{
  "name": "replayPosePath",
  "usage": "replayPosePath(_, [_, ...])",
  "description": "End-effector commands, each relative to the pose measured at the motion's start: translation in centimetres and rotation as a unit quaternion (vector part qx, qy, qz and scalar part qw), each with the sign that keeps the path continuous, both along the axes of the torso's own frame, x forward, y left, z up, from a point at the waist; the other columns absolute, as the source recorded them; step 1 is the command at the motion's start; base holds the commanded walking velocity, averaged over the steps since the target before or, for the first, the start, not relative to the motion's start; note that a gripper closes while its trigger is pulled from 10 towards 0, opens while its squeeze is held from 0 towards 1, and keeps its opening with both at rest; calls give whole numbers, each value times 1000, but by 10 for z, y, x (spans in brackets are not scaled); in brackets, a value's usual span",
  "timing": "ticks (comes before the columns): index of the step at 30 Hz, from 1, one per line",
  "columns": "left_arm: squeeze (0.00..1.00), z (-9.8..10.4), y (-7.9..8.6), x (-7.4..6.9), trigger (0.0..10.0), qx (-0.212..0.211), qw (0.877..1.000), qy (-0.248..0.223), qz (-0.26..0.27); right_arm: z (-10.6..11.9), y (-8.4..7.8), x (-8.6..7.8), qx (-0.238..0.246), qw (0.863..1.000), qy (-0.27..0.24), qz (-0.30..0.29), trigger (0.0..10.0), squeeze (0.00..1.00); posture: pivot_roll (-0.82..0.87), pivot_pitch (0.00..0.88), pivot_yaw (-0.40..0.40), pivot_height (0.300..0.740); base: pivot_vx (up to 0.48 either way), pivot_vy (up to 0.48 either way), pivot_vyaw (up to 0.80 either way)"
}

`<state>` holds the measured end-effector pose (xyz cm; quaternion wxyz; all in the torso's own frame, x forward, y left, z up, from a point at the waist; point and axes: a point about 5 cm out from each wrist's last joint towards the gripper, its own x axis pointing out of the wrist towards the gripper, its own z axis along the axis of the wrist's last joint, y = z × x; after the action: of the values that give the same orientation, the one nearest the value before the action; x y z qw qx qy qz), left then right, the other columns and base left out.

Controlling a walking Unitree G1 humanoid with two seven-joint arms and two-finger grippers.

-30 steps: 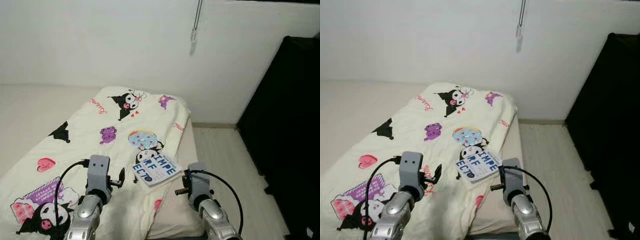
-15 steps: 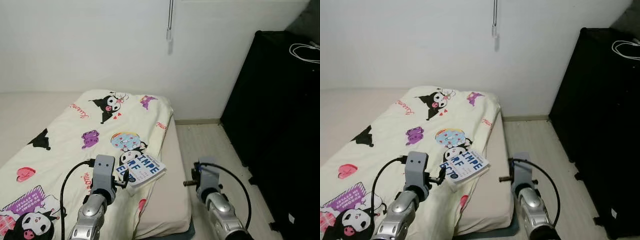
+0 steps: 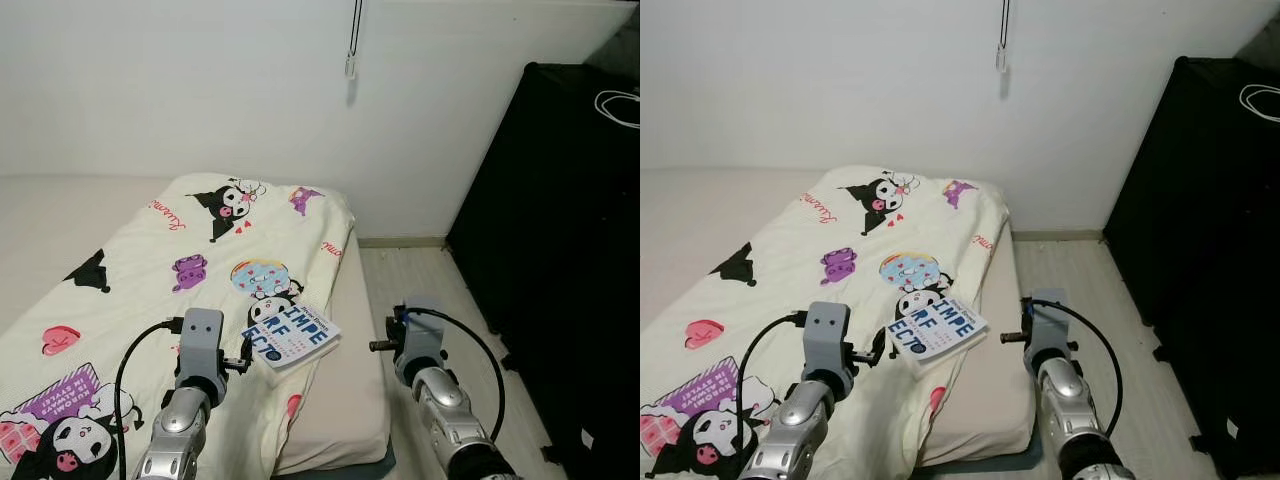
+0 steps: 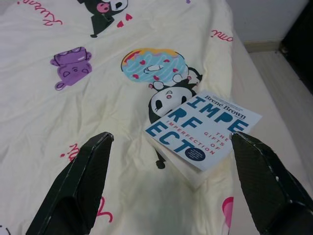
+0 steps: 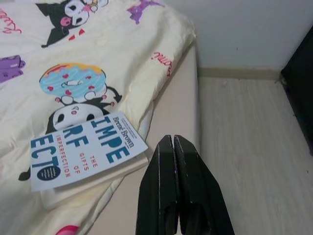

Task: Clean up the room

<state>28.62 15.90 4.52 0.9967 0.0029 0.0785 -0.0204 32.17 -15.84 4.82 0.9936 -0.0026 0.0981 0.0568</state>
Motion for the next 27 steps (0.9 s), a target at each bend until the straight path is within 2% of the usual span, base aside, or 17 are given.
replayPosePath(1, [0, -1, 0, -2, 10000, -1, 1000, -1, 2, -3, -2, -2, 4, 1000, 6, -3, 10000, 0, -11, 82, -20, 686, 0, 0, 0])
replayPosePath(19, [0, 9, 3, 2, 10000, -1, 1000, -26, 8, 1, 0, 3, 21, 1000, 5, -4, 10000, 0, 1, 98, -15, 621, 0, 0, 0])
replayPosePath(27, [0, 17, -1, 5, 10000, 7, 999, -39, -11, 0, 3, 3, 38, 999, 2, -8, 10000, 0, 12, 108, -13, 621, 0, 0, 0])
